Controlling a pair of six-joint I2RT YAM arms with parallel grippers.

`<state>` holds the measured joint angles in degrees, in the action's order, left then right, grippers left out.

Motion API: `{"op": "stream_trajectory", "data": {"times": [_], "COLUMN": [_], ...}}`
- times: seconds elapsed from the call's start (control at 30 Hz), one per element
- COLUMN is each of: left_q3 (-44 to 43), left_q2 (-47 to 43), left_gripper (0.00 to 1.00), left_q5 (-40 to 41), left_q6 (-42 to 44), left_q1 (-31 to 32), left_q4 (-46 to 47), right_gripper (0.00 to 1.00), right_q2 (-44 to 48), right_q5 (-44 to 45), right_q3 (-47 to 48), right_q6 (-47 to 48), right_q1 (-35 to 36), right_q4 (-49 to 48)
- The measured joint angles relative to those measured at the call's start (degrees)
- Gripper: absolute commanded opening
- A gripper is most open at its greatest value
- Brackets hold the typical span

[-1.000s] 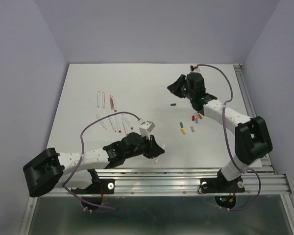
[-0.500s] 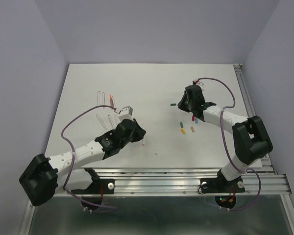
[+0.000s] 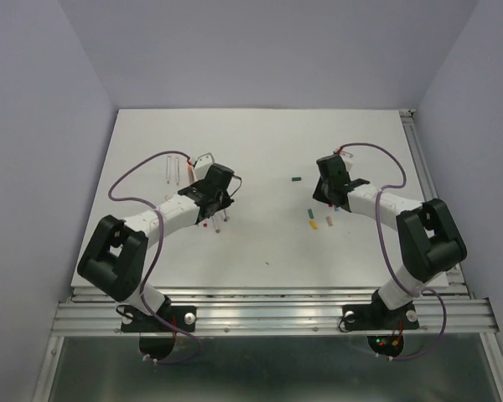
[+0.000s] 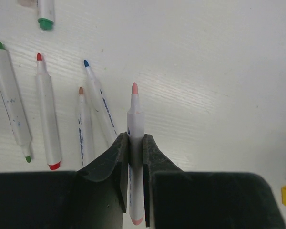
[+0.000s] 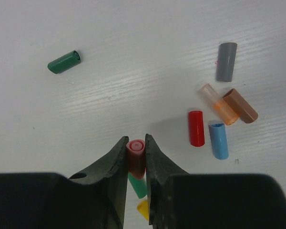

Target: Open the pen caps

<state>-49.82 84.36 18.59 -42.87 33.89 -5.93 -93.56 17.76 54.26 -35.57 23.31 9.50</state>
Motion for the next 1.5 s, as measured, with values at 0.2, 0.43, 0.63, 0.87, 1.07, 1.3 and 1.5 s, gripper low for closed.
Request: {"op": "stream_trajectory", "data": {"times": [0.2, 0.43, 0.63, 0.87, 1.07, 1.3, 1.5], "left_q3": [-4.74, -11.37, -16.17, -22.14, -27.04, -30.99, -31.12], "left_q2": [7.39, 12.87, 15.43, 21.86, 27.41, 30.25, 30.25], "left_gripper": [0.0, 0.0, 0.0, 0.01, 0.11, 0.5, 0.58], "left_q5": [1.25, 2.69, 3.19, 3.23, 3.28, 3.1, 2.4], "left_q6": [1.62, 3.93, 5.88, 7.58, 8.39, 10.16, 11.13], "left_q1": [-3.13, -6.64, -9.88, -13.62, -15.41, -15.58, -15.58], "left_q4": [-3.06, -4.42, -4.39, -4.7, -5.11, -6.34, -7.63], "right_gripper": [0.24, 0.42, 0.48, 0.79, 1.0, 1.0, 1.0], "right_q2": [0.0, 0.0, 0.2, 5.66, 12.87, 17.29, 19.96], "right_q5": [0.66, 1.03, 1.18, 0.33, -1.27, -3.28, -3.23], "right_q3": [-0.07, -1.62, -1.62, -1.64, -2.69, -3.89, -4.63], "right_q6": [0.0, -0.15, -0.2, 0.31, 0.74, 0.98, 1.22], "right_q1": [0.0, 0.0, 0.0, 0.0, 0.0, 0.0, 0.0], "right_q4": [1.55, 3.06, 3.52, 3.69, 3.32, 3.56, 4.0]}}
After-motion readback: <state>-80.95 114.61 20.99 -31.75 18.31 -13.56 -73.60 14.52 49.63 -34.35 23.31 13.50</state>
